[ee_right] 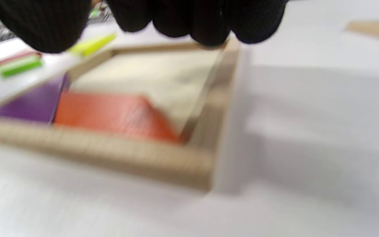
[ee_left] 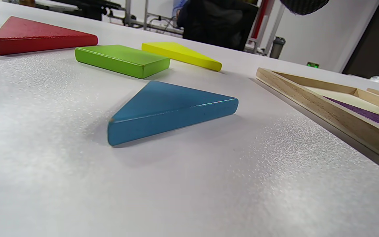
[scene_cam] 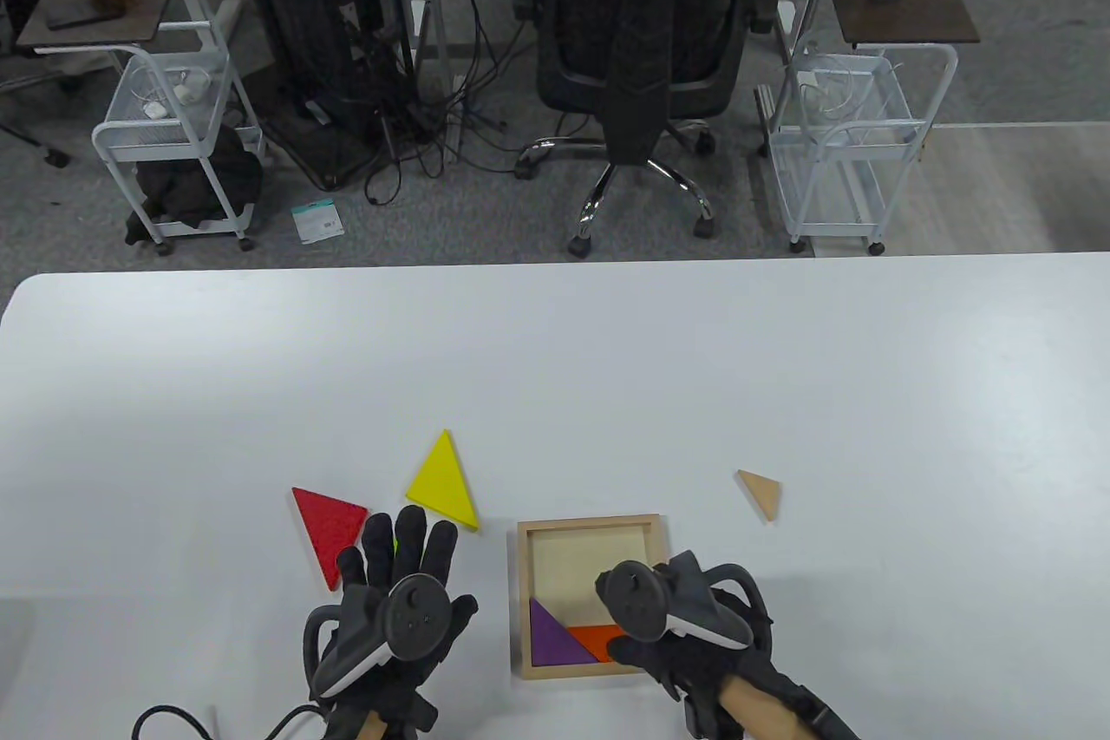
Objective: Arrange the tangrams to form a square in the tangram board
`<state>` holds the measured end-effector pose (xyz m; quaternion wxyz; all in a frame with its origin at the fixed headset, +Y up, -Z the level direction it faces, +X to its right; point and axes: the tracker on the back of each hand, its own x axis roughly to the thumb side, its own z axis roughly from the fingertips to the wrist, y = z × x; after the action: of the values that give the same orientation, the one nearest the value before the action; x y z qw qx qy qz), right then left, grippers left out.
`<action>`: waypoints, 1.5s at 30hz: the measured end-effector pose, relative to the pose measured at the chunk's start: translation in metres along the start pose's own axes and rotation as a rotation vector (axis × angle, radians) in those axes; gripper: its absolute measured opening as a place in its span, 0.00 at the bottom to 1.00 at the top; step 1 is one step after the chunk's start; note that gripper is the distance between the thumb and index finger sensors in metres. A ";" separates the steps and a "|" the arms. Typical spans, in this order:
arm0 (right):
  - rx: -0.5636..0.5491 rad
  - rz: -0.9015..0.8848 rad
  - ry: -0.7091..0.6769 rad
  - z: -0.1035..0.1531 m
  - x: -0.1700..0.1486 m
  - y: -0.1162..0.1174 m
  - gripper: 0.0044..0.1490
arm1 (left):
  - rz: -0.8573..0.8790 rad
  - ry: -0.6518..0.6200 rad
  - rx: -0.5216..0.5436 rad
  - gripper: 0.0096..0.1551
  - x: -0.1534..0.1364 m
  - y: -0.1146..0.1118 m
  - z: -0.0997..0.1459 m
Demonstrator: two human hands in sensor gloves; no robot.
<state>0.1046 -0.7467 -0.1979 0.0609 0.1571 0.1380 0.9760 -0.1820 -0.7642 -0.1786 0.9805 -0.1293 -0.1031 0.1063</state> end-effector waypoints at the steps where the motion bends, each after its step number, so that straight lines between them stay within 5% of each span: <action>1: -0.068 -0.033 0.050 0.005 -0.011 -0.008 0.50 | 0.000 0.000 0.000 0.46 0.000 0.000 0.000; 6: -0.202 -0.131 0.246 0.026 -0.060 -0.025 0.55 | 0.001 0.005 0.003 0.46 -0.001 0.001 0.001; 10: -0.234 -0.201 0.368 0.039 -0.095 -0.010 0.57 | -0.002 0.011 0.000 0.46 -0.001 0.001 0.001; 24: -0.173 -0.181 0.391 0.038 -0.101 0.000 0.58 | 0.042 0.123 0.052 0.47 -0.024 0.011 0.005; 30: -0.170 -0.176 0.385 0.037 -0.101 -0.001 0.58 | 0.090 0.189 0.078 0.55 -0.040 0.022 0.004; 37: -0.179 -0.181 0.391 0.039 -0.104 -0.003 0.58 | -0.145 0.098 -0.048 0.60 -0.017 0.049 -0.061; 41: -0.186 -0.192 0.398 0.040 -0.106 -0.004 0.59 | -0.065 0.329 -0.098 0.58 -0.018 0.055 -0.108; 45: -0.183 -0.181 0.408 0.040 -0.106 -0.004 0.59 | 0.057 0.560 -0.337 0.55 -0.022 0.046 -0.147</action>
<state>0.2179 -0.7505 -0.1931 0.1330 -0.0624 0.0721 0.9865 -0.1776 -0.7595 -0.3339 0.9322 -0.3168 0.1581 0.0752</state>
